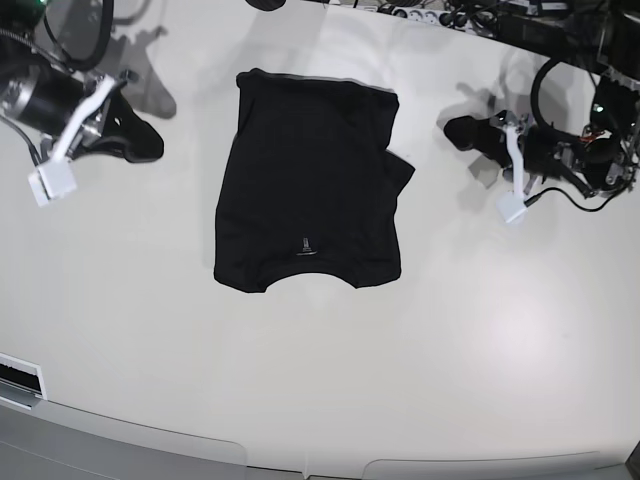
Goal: Layout the t-shirt on the table in an organized manner, then fold the t-shirt properly
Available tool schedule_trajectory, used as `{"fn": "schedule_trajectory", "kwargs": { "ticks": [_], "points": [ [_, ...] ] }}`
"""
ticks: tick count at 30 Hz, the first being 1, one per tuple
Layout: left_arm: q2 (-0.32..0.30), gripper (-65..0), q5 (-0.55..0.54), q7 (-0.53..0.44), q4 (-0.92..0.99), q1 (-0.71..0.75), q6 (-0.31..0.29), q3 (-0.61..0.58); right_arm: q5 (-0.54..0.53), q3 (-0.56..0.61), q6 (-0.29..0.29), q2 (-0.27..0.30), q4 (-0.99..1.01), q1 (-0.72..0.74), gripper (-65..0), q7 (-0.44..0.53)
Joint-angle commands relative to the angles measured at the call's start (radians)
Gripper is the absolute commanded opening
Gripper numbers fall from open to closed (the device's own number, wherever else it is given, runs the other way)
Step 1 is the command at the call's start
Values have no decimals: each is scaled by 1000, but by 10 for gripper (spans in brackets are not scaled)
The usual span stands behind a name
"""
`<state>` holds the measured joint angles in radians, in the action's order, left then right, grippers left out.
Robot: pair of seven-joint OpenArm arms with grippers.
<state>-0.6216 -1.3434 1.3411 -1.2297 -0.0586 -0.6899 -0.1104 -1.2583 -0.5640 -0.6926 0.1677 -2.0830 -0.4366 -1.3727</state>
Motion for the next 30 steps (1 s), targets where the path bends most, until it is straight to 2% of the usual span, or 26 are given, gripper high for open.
{"fn": "schedule_trajectory", "kwargs": {
  "ticks": [1, 3, 7, 13, 16, 21, 26, 30],
  "points": [
    [-37, -650, -64, 15, -41, 7, -8, 8, -57, -18, -6, 2, -34, -36, -650, 16],
    [-69, -650, -124, 45, -115, 64, -8, 8, -102, -39, -6, -10, -53, -114, -650, 2],
    [-120, -650, -126, 55, -318, 214, -8, 8, -137, -47, -6, -40, -72, -239, -650, -24],
    [-218, -650, -13, 53, -650, 465, -8, 10, -118, -47, -6, -95, -106, -454, -650, -24],
    [-259, -650, 56, 44, -748, 591, 15, 10, -76, -47, -6, -107, -106, -564, -650, -24],
    [-295, -650, 156, 18, -781, 769, 59, 10, 11, -47, 10, -106, -105, -717, -650, -24],
    [-294, -650, 272, -61, -774, 960, 108, 10, 47, -43, 23, -106, -45, -833, -650, -24],
    [-262, -650, 398, -146, -745, 1043, 132, 10, 142, -41, 23, -103, 106, -841, -650, -15]
  ]
}}
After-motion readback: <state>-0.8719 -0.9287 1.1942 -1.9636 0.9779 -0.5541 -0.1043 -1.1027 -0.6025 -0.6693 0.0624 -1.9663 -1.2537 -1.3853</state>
